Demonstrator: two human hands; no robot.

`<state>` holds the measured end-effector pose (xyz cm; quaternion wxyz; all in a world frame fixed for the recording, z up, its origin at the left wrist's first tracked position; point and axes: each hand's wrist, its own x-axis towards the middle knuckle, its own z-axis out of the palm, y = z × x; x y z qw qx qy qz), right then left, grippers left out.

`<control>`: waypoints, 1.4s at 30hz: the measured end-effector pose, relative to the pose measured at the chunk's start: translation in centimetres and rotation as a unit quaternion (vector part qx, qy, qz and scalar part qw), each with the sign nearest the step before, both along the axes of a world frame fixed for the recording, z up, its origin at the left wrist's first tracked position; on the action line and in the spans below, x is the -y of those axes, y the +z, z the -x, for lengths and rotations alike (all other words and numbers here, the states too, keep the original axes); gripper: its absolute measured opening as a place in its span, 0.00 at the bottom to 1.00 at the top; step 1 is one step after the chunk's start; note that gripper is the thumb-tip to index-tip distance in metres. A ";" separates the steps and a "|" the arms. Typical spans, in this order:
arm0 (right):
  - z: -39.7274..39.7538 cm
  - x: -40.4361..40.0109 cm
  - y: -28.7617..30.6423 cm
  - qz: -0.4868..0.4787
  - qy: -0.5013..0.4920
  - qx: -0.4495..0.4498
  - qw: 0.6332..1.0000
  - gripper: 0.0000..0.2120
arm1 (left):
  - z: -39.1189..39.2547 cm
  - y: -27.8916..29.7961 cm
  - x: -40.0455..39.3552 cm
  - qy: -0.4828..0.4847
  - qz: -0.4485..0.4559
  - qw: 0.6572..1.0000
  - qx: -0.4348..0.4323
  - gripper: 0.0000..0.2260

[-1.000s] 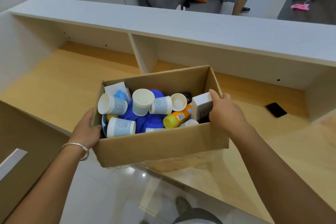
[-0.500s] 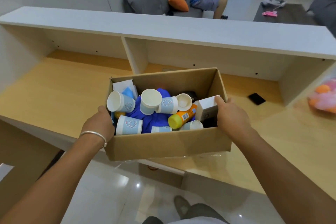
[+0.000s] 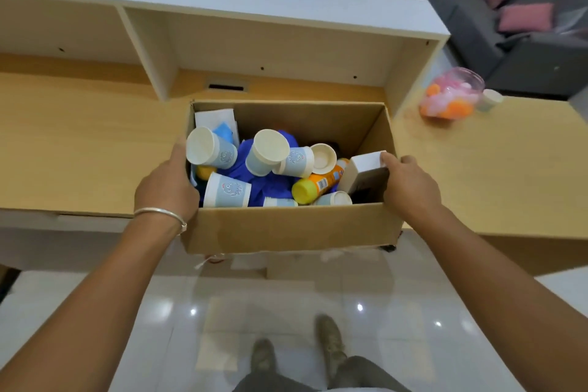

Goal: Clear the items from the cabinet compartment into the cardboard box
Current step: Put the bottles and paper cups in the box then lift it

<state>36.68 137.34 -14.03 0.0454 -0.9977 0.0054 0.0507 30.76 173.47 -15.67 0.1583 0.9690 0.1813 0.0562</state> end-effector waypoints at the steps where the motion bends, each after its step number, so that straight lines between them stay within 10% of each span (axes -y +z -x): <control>1: 1.0 1.3 -0.1 -0.003 -0.004 -0.001 1.000 0.29 | 0.6 0.0 1.2 -0.012 -0.005 1.000 -0.004 0.32; 18: 16.7 35.7 -4.9 -0.029 0.031 0.025 0.999 0.34 | 19.1 -3.6 36.2 0.018 0.037 0.998 0.051 0.31; 26: 23.7 50.5 -9.6 -0.073 -0.007 -0.043 0.996 0.26 | 25.4 -8.2 50.0 0.056 0.068 0.995 -0.054 0.19; 32: 27.9 54.5 -15.1 -0.091 -0.096 -0.116 0.984 0.15 | 27.0 -13.9 53.8 0.035 0.094 0.989 -0.113 0.09; 42: 27.9 55.9 -25.3 -0.047 -0.124 -0.166 0.977 0.34 | 24.5 -25.4 54.5 0.003 0.142 0.981 -0.135 0.10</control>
